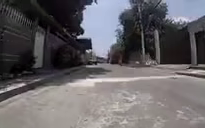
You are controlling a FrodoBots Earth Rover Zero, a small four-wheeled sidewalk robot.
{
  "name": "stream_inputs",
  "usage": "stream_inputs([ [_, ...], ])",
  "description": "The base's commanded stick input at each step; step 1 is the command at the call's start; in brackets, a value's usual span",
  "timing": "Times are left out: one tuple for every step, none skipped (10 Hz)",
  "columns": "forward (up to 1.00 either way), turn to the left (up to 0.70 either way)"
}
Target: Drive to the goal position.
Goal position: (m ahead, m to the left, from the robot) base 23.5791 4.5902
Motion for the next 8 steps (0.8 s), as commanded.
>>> stream_inputs([
  [1.00,0.00],
  [1.00,-0.23],
  [1.00,-0.38],
  [1.00,-0.40],
  [1.00,-0.40],
  [1.00,-0.37],
  [1.00,-0.33],
  [1.00,-0.16],
])
